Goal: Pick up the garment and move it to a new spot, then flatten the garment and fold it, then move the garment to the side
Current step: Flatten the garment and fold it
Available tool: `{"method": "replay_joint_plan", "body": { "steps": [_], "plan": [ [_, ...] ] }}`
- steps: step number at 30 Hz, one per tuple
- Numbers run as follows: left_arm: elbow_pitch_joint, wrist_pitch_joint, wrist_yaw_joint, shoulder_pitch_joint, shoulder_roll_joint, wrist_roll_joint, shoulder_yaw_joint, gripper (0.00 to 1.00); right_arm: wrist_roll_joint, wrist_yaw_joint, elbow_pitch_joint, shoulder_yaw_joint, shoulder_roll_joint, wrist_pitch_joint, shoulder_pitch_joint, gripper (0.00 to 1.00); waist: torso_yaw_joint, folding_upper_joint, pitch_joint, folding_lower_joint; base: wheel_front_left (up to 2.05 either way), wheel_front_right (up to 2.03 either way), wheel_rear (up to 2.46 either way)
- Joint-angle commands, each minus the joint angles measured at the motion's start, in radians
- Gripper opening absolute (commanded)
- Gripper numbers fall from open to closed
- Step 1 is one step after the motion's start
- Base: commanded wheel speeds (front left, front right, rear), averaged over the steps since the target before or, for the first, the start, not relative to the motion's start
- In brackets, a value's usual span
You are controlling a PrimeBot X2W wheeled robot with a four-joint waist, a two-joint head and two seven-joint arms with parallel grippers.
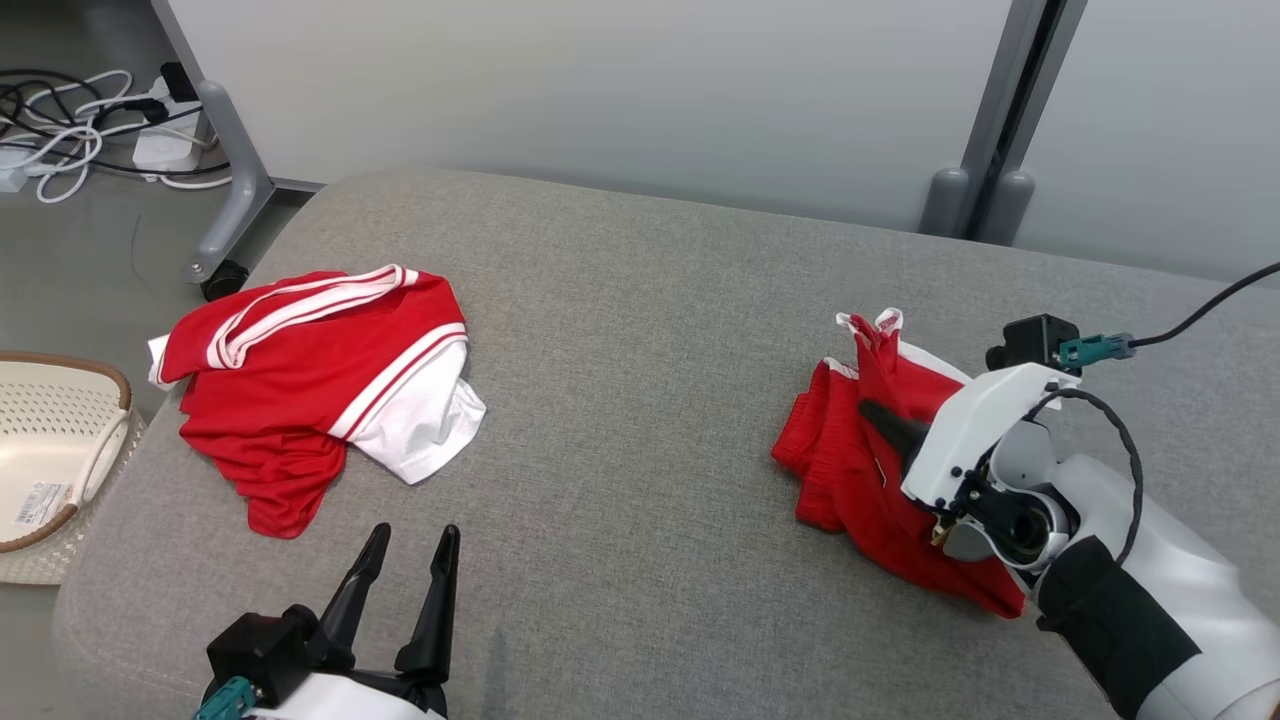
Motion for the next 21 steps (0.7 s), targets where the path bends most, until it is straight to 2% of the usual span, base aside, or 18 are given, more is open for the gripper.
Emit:
{"method": "replay_joint_plan", "body": {
  "steps": [1, 4, 5, 6, 7, 14, 21],
  "plan": [
    [0.002, -0.002, -0.001, -0.018, 0.005, -0.008, -0.001, 1.0, -0.003, 0.0, 0.013, 0.006, 0.003, 0.01, -0.011, 0.0, 0.004, -0.0001, 0.005, 0.0, 0.0, 0.0, 0.0],
    [0.006, -0.002, -0.002, -0.025, 0.007, -0.013, -0.002, 1.0, -0.003, 0.0, 0.038, 0.014, 0.023, 0.012, -0.025, 0.0, 0.006, -0.0001, 0.009, 0.0, 0.0, 0.0, 0.0],
    [0.007, -0.002, -0.002, -0.026, 0.008, -0.014, -0.002, 1.0, -0.002, 0.0, 0.042, 0.018, 0.031, 0.014, -0.026, 0.05, 0.006, -0.0001, 0.01, 0.0, 0.0, 0.0, 0.0],
    [0.009, -0.002, -0.002, -0.028, 0.009, -0.015, -0.003, 1.0, 0.0, 0.0, 0.044, 0.022, 0.038, 0.015, -0.028, 0.39, 0.005, -0.0001, 0.009, 0.0, 0.0, 0.0, 0.0],
    [0.009, -0.002, -0.002, -0.028, 0.011, -0.015, -0.002, 1.0, 0.003, 0.0, 0.044, 0.026, 0.044, 0.016, -0.029, 1.0, 0.002, -0.0001, 0.008, 0.0, 0.0, 0.0, 0.0],
    [0.004, -0.002, -0.002, -0.012, 0.016, -0.005, 0.01, 1.0, -0.007, 0.0, -0.051, 0.06, 0.035, -0.047, -0.013, 1.0, -0.039, -0.0001, -0.016, 0.0, 0.0, 0.0, 0.0],
    [-0.002, -0.002, -0.002, 0.021, 0.008, 0.01, 0.021, 1.0, -0.004, 0.0, -0.199, 0.056, -0.055, -0.168, 0.033, 1.0, -0.098, -0.0001, -0.052, 0.0, 0.0, 0.0, 0.0]
  ]
}}
